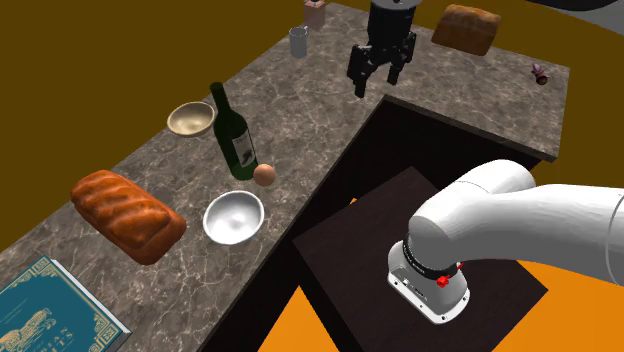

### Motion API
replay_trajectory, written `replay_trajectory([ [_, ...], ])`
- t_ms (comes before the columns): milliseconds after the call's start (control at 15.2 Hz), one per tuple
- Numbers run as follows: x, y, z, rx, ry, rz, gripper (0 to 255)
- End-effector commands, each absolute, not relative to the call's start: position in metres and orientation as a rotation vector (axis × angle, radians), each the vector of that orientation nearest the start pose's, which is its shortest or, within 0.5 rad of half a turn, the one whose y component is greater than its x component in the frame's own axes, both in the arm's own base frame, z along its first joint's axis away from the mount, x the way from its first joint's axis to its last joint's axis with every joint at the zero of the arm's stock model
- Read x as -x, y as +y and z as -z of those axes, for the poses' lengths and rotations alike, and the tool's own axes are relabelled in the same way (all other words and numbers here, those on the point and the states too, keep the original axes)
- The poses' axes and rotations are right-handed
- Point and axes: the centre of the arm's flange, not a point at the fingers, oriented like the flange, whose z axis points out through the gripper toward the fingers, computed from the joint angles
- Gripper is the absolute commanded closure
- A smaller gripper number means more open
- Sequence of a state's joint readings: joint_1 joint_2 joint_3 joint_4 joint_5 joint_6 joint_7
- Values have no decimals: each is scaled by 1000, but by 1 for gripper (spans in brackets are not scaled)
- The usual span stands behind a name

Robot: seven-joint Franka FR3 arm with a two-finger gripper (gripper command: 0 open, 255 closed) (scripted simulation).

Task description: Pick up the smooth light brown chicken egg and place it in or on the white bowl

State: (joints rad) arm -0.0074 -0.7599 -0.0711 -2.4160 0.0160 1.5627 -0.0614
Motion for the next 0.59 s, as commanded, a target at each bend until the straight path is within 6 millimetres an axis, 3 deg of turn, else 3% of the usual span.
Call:
replay_trajectory([
  [0, -309, -27, -553, 3068, -6, -139, 0],
  [528, -346, 51, -487, 3099, 73, -151, 0],
])
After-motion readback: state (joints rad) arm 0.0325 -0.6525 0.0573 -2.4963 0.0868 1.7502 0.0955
